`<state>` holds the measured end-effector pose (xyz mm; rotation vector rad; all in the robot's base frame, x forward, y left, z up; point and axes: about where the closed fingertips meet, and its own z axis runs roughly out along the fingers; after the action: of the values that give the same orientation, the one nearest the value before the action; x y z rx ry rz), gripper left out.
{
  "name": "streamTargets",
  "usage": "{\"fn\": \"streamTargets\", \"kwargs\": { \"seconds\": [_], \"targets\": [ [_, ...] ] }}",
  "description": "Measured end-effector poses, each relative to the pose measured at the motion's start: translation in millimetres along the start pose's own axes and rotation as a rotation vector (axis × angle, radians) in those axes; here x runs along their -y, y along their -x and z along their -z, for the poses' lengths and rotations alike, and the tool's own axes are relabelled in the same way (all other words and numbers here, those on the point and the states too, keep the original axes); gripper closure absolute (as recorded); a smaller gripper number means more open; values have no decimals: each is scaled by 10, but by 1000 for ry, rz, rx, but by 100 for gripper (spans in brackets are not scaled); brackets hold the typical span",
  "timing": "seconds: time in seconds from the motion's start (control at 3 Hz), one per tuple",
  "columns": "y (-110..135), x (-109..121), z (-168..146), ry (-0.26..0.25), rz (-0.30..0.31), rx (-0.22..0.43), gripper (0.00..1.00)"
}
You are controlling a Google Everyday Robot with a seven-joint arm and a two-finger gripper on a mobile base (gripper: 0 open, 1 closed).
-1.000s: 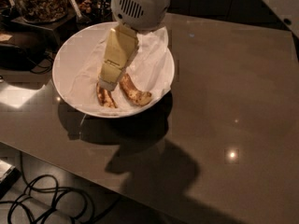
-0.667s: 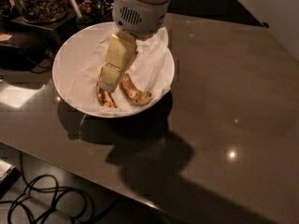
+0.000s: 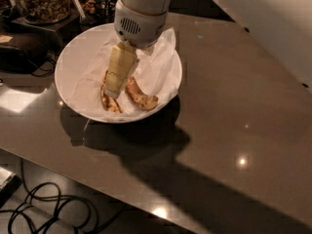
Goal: Pick banana from white bowl
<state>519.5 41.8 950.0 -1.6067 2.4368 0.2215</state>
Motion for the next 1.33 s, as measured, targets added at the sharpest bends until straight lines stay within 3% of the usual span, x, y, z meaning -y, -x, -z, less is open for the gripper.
{"fn": "streamTargets", "kwargs": {
  "seconds": [1.0,1.33],
  "targets": [
    [19,154,-308,64,-64,-24,22],
    [4,165,-406,79,-100,-33,30]
  ]
}}
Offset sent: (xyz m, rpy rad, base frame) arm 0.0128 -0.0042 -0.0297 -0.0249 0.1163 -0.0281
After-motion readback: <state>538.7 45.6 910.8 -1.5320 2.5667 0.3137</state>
